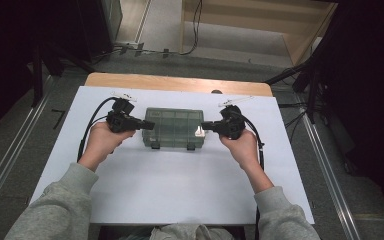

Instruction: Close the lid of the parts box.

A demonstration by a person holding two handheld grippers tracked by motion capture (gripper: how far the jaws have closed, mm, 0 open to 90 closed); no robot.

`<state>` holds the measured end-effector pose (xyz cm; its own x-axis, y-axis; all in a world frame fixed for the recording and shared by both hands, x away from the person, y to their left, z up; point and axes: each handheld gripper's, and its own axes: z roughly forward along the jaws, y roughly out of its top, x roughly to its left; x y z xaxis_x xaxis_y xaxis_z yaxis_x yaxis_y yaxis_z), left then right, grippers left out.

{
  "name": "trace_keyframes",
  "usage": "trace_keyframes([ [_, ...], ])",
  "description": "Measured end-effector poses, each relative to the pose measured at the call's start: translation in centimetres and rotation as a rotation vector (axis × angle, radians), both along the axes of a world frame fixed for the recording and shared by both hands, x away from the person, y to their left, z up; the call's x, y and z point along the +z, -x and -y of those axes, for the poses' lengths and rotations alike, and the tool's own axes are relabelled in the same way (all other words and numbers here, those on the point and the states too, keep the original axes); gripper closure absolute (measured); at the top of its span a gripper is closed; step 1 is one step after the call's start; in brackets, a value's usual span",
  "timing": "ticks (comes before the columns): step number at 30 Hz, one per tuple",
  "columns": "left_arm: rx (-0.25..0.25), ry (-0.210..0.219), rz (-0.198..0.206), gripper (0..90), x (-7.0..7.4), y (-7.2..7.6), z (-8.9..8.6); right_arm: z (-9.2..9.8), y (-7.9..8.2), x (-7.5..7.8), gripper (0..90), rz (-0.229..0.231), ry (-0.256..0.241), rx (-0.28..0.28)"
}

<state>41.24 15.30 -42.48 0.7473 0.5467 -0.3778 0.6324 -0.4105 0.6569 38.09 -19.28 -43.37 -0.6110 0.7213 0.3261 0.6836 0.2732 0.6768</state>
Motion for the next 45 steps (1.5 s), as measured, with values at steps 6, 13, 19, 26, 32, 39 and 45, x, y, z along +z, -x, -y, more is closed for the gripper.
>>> trace_keyframes([
  [6, 0.000, -0.029, 0.023, 90.0, -0.9, 0.1, 0.4, -0.3, 0.1, -0.7, 87.8, -0.004, 0.014, -0.001],
  [13, 0.008, -0.068, 0.019, 90.0, -2.4, -0.2, 0.4, -1.0, 0.2, -1.8, 87.7, 0.012, 0.053, 0.003],
  [19, 0.018, -0.060, 0.030, 90.0, -2.7, -0.2, 0.0, -1.1, 0.0, -2.5, 87.7, 0.002, 0.068, -0.020],
  [26, 0.017, -0.078, 0.038, 90.0, -3.1, 0.0, 0.3, -1.6, 0.2, -3.3, 87.8, 0.005, 0.088, -0.023],
  [32, 0.014, -0.075, 0.028, 90.0, -3.5, 0.1, 0.4, -2.2, 0.6, -3.6, 88.1, 0.036, 0.112, -0.009],
  [39, 0.025, -0.089, 0.045, 90.0, -3.7, 0.3, 0.5, -1.9, 0.6, -3.9, 88.2, 0.026, 0.076, -0.008],
  [45, 0.014, -0.083, 0.065, 90.0, -3.7, 0.3, 0.6, -1.8, 0.6, -3.9, 87.7, 0.029, 0.070, -0.011],
])
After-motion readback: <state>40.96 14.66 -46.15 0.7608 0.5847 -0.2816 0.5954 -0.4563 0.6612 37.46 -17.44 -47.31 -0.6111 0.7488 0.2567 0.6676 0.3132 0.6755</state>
